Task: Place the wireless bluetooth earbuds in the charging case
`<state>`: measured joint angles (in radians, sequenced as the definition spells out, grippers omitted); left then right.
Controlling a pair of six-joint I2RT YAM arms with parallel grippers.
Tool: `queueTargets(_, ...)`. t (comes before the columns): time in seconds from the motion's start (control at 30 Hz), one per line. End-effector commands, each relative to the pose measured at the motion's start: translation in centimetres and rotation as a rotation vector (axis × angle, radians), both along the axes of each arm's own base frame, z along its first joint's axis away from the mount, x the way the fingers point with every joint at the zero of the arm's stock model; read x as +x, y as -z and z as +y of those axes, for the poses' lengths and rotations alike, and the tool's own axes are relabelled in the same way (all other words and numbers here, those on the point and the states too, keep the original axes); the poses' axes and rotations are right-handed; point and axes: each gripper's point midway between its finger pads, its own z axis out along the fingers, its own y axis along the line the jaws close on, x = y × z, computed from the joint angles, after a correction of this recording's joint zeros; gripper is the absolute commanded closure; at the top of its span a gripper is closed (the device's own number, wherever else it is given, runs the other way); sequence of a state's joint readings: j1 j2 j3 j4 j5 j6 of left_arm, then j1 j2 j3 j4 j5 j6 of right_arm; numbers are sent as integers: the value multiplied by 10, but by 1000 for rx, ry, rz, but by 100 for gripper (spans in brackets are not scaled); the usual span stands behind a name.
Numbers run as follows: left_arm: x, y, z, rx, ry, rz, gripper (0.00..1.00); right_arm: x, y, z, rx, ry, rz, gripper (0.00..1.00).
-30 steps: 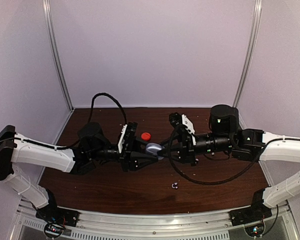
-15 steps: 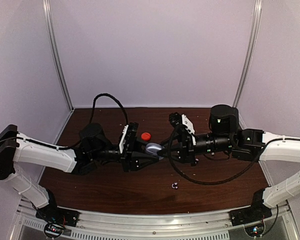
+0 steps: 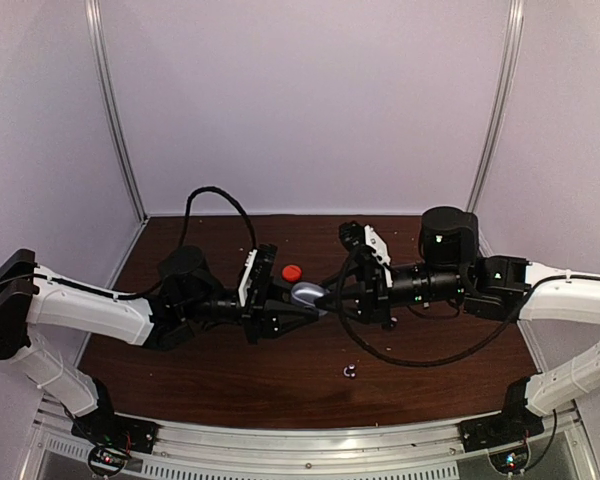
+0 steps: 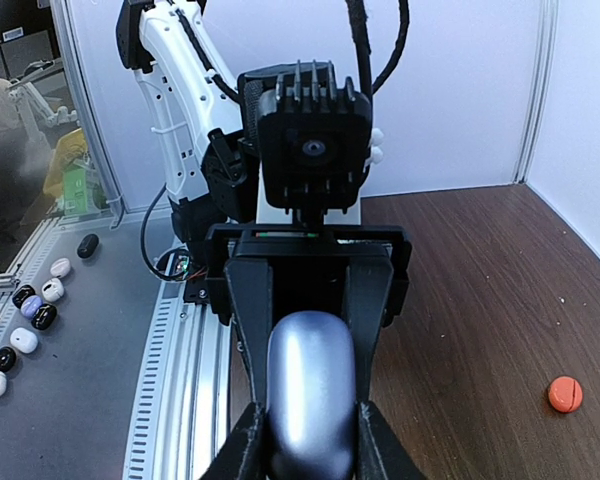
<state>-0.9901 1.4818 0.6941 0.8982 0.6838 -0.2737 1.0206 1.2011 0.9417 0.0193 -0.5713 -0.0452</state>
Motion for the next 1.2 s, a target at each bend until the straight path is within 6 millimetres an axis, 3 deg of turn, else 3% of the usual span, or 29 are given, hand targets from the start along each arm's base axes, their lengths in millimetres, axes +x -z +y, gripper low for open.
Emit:
queueTargets(0.0, -1, -20, 1, -64, -2, -44, 89, 5, -16, 2, 38, 13, -22, 67)
queueTargets(0.07, -1, -20, 1, -64, -2, -43, 90, 5, -16, 2, 36, 18, -20, 55)
queueTargets(0.2, -2, -21, 1, -65, 0, -45, 93, 9, -17, 3, 35, 33, -24, 51)
queueTargets(0.47, -6, -18, 5, -64, 12, -64, 96, 22, -22, -3, 39, 112, -36, 51)
queueTargets(0.67, -7, -15, 5, -50, 10, -86, 97, 32, -40, -13, 89, 162, -45, 50)
queueTargets(0.9, -6, -14, 6, -36, 1, -111, 98, 48, -47, -24, 103, 241, -54, 50)
queueTargets(1.17, -4, -15, 7, -38, -14, -96, 98, 48, -50, -30, 106, 245, -64, 48)
